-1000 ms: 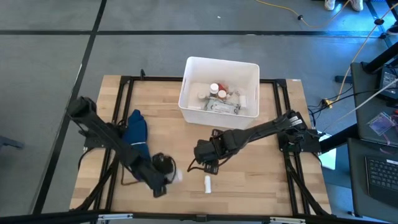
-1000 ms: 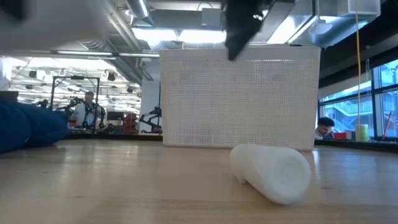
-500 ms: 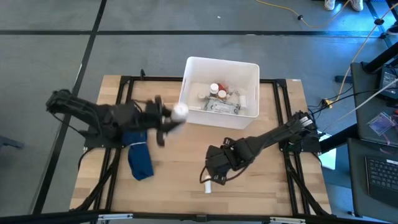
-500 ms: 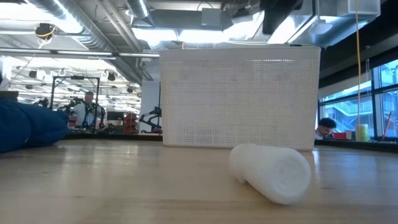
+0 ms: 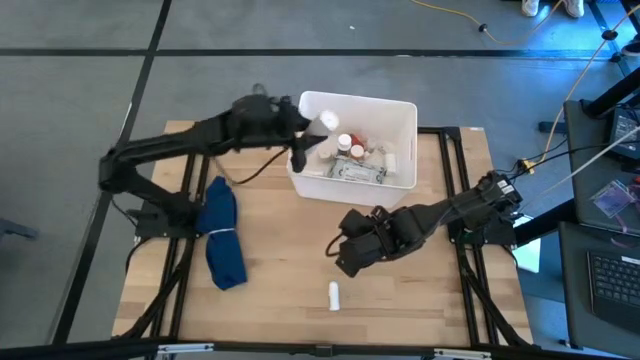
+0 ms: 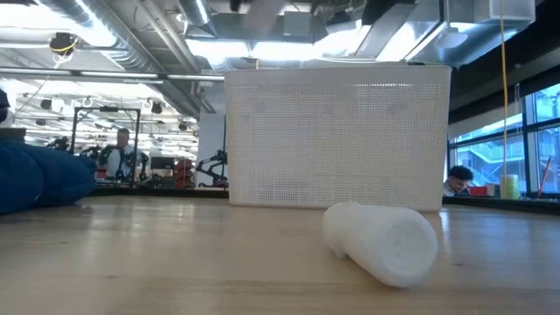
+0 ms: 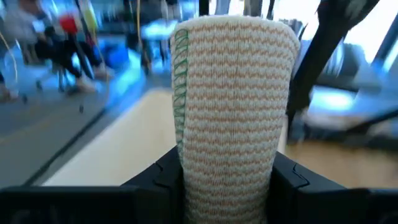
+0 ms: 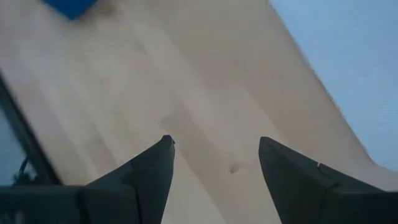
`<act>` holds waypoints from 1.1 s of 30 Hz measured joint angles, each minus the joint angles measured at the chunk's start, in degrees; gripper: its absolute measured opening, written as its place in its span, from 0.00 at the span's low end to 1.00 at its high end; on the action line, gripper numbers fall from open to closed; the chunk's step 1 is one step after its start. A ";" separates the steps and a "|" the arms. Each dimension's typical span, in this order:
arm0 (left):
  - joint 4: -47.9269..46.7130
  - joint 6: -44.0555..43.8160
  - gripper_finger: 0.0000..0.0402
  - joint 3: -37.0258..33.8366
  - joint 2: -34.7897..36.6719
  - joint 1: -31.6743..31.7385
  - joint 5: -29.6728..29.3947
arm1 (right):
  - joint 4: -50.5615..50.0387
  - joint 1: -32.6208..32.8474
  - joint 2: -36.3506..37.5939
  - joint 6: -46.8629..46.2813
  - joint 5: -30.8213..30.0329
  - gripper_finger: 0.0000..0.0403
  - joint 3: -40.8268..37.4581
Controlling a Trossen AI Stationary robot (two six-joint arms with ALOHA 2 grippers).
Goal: Pick & place medical supplies in basket/bin
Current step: Put the bandage in the white bin
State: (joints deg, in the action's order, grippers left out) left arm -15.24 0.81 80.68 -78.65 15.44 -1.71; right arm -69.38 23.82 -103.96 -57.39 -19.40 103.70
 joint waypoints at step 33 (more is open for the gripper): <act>-11.99 11.14 0.33 4.09 -24.07 5.88 7.40 | -3.04 -0.65 -0.42 -17.41 -6.16 0.58 0.02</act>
State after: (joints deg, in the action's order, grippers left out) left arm -27.23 11.94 84.77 -102.71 21.32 5.69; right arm -72.42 23.17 -104.38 -74.81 -25.56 103.72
